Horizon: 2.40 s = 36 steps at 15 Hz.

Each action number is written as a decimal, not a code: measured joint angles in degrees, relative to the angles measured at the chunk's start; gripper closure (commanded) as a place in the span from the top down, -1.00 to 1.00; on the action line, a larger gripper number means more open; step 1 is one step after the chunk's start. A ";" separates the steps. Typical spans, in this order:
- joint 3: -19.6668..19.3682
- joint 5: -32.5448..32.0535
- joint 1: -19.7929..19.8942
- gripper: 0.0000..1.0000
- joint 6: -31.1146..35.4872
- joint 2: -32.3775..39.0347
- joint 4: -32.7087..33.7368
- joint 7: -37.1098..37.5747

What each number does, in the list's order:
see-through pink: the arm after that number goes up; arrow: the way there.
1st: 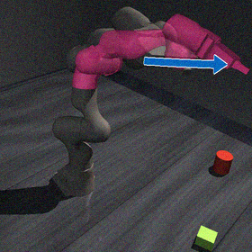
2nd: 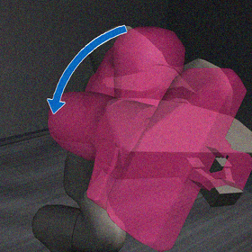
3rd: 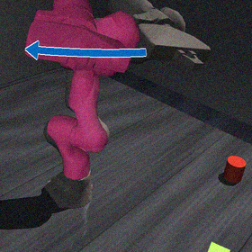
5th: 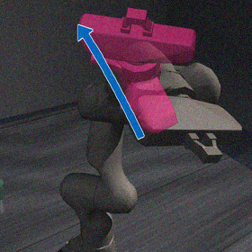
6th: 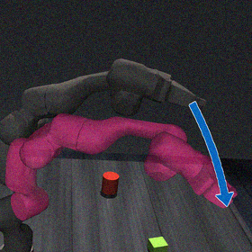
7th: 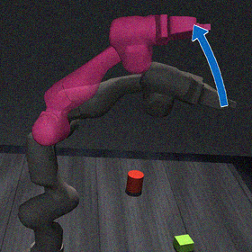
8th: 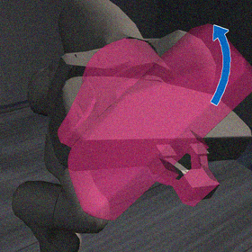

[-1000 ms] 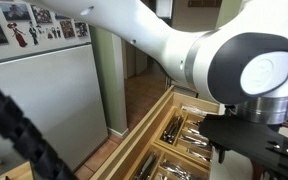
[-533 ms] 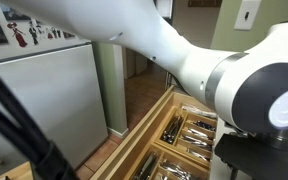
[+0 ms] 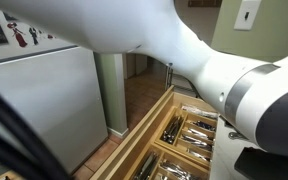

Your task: Open the far left top drawer fully, pick up the silver spoon from the kitchen counter and put it in the top third cutlery slot from the left in the drawer

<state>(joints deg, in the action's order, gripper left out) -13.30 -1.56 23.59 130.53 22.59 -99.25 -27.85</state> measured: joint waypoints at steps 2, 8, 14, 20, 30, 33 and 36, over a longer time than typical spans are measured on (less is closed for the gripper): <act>0.29 0.77 0.51 0.00 0.70 0.78 0.65 -0.99; 1.50 2.65 1.99 0.60 0.99 1.85 2.32 -3.17; 2.48 4.33 2.48 0.22 3.01 1.53 3.29 -5.54; 4.43 7.26 2.83 0.15 2.80 1.99 3.41 -9.05; 4.61 7.89 4.19 -0.04 1.96 4.11 4.72 -9.94; 4.66 8.15 4.42 -0.01 1.83 4.24 4.91 -10.39; 4.71 8.25 4.46 -0.04 1.68 4.31 5.02 -10.73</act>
<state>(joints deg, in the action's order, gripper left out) -8.59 6.69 28.05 132.21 26.90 -94.23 -38.58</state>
